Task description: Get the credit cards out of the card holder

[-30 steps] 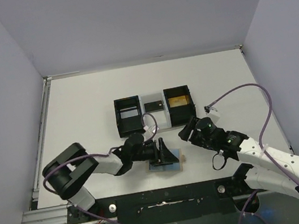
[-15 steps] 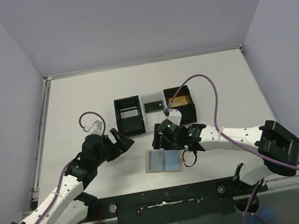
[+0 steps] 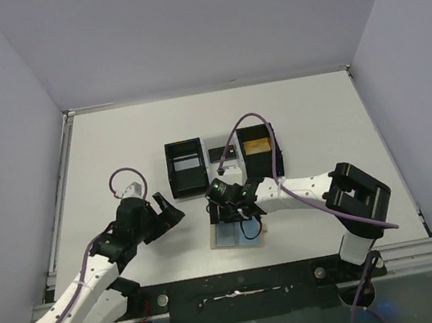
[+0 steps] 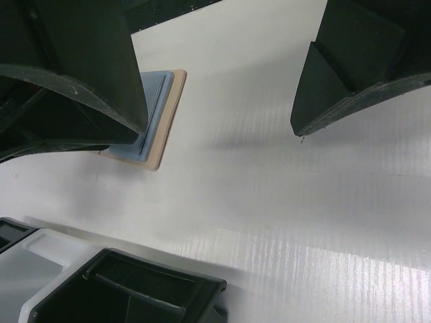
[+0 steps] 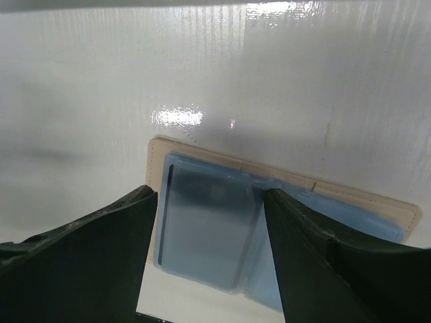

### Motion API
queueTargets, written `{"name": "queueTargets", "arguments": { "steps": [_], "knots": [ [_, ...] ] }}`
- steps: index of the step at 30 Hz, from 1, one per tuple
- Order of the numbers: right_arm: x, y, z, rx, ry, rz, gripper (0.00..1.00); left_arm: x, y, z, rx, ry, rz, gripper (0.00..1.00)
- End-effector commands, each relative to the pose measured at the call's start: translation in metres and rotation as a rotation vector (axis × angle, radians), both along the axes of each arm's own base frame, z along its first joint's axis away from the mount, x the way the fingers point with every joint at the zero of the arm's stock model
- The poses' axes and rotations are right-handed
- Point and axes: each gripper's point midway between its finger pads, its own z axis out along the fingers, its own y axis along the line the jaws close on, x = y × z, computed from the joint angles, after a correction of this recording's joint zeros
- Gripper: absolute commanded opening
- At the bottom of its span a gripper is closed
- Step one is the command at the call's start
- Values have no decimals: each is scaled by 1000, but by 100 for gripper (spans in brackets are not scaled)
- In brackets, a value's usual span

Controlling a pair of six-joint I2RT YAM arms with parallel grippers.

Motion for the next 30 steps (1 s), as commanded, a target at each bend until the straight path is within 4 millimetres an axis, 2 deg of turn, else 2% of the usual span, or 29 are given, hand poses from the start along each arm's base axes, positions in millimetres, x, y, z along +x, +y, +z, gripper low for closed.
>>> {"name": "queueTargets", "arguments": {
  "steps": [1,4,7,14,17,19,26,30],
  "knots": [
    [1,6,0,-32,16,19,66,10,-6,15,-15,-48,-26,87],
    [-2,3,-9,-65,43,20,66,10,-8,15,-17,-45,-37,88],
    [-4,0,-13,-88,52,17,61,10,-8,15,-18,-42,-39,88],
    [-2,4,-9,-73,31,43,51,11,-12,17,-34,-47,-46,87],
    [-1,-1,-9,-115,25,44,61,10,-14,15,-42,-35,-58,87],
    [-2,-1,-7,-129,15,50,65,10,-14,15,-42,-33,-50,87],
    [-1,-3,1,-182,-21,59,69,13,-8,23,-49,-63,-6,87],
    [-3,1,-1,-191,-16,63,70,11,-9,22,-56,-58,-7,87]
  ]
}}
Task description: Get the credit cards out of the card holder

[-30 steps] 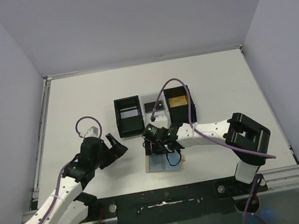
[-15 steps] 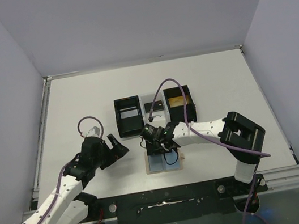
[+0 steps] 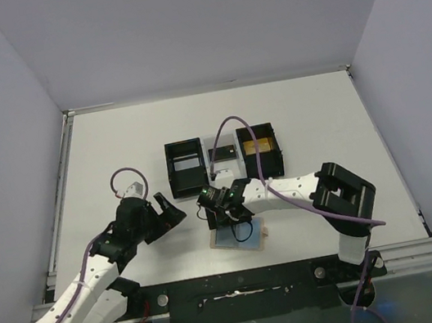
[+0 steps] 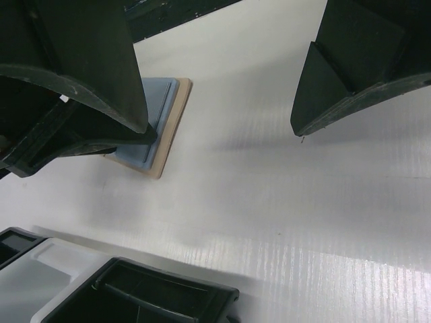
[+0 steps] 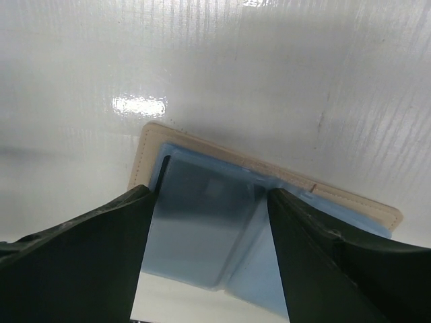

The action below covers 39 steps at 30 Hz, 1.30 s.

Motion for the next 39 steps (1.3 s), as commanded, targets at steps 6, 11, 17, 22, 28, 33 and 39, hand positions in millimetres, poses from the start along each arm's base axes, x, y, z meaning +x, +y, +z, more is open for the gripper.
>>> {"name": "queueTargets", "arguments": {
  "steps": [6,11,17,22,28,33,39],
  "knots": [
    [0,1,-7,-54,4,-14,66,15,-5,25,-46,-76,22,87],
    [1,3,-4,-37,-5,-9,59,15,-8,26,-61,-72,16,87],
    [6,22,12,114,-49,57,49,14,-16,31,-92,-78,-26,87],
    [8,19,17,208,-63,63,44,5,-38,39,-192,-83,-135,83],
    [10,21,28,334,-88,73,43,-12,-70,57,-370,-127,-290,75],
    [9,12,26,370,-83,51,41,-25,-93,51,-411,-97,-379,70],
    [7,9,24,400,-80,31,41,-33,-123,50,-464,-93,-432,63]
  ]
}}
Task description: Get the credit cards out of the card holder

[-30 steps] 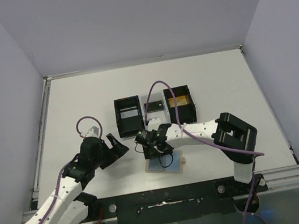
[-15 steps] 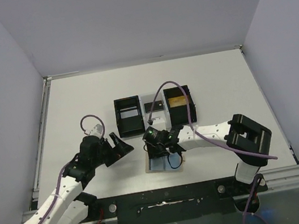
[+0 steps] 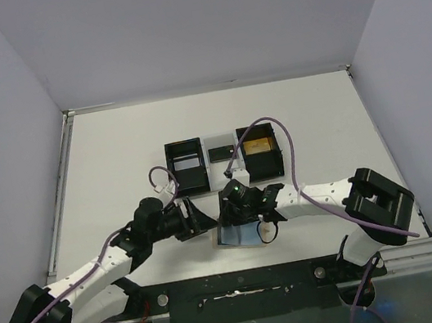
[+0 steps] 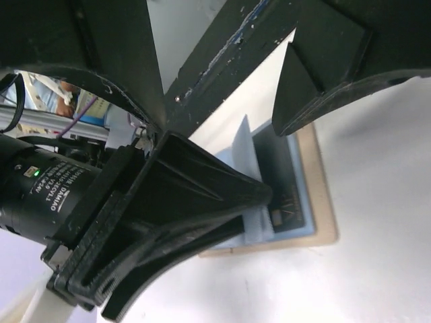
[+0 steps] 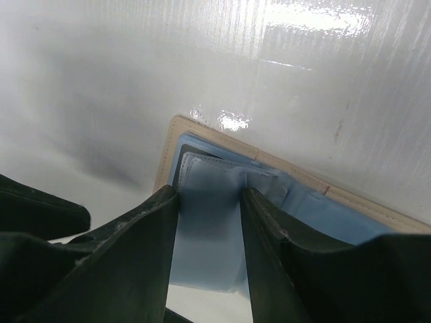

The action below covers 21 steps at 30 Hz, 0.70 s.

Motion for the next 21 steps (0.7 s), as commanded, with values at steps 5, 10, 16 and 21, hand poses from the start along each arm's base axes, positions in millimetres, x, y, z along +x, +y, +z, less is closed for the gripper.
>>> {"name": "queueTargets", "arguments": {
  "steps": [5,10,16,21],
  "knots": [
    [7,7,15,86,-28,-22,41,1,-35,13,-143,-41,-71,55],
    [8,5,15,86,-27,-29,41,-5,-38,-5,-123,2,-98,49],
    [7,3,14,87,-23,-36,40,-9,-45,-7,-147,13,-116,44],
    [11,1,21,77,-37,-48,45,4,-31,-3,-126,-25,17,41]
  ]
}}
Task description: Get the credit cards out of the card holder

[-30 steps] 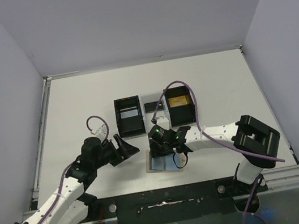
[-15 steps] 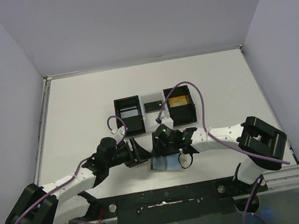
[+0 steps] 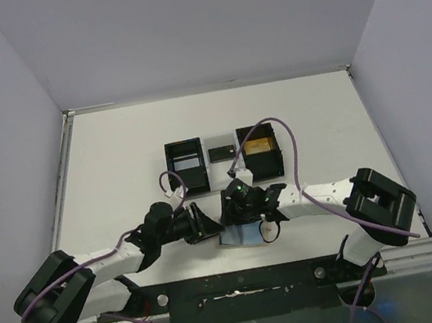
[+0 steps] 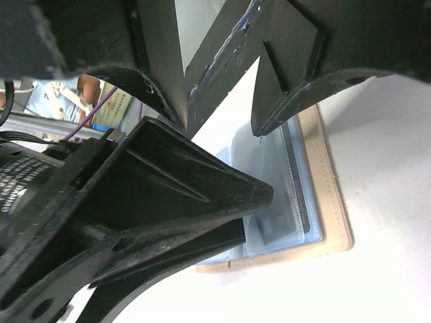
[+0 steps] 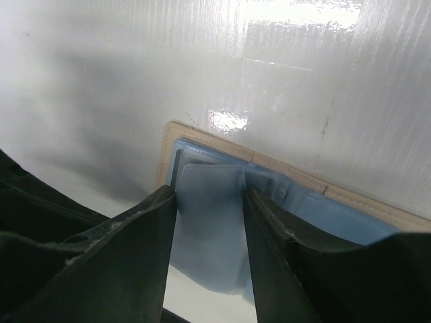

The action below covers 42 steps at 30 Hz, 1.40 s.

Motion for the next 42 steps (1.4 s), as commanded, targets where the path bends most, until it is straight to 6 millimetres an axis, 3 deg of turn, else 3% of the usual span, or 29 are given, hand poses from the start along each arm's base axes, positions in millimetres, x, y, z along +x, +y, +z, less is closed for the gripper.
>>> {"name": "queueTargets", "arguments": {
  "steps": [1,5,11,15,21,31,34,38,42],
  "knots": [
    [11,4,27,42,-62,-25,45,21,9,24,-25,-106,139,40],
    [10,-4,25,-26,-45,-43,43,28,35,19,76,-121,253,38],
    [9,-9,21,-132,-23,-50,39,31,55,24,141,-140,320,38],
    [1,-23,21,-236,-18,-83,35,37,68,28,207,-154,369,37],
    [-8,-37,28,-227,-17,-116,35,40,69,33,230,-167,360,37],
    [-30,-100,28,-343,31,-258,42,41,65,33,238,-164,337,37],
    [-30,-110,30,-352,36,-292,43,41,66,33,250,-165,336,37],
    [-20,-100,48,-315,-3,-281,44,42,72,32,280,-168,345,37],
    [-7,-69,71,-251,-63,-208,46,43,76,34,294,-174,356,37]
  ]
}}
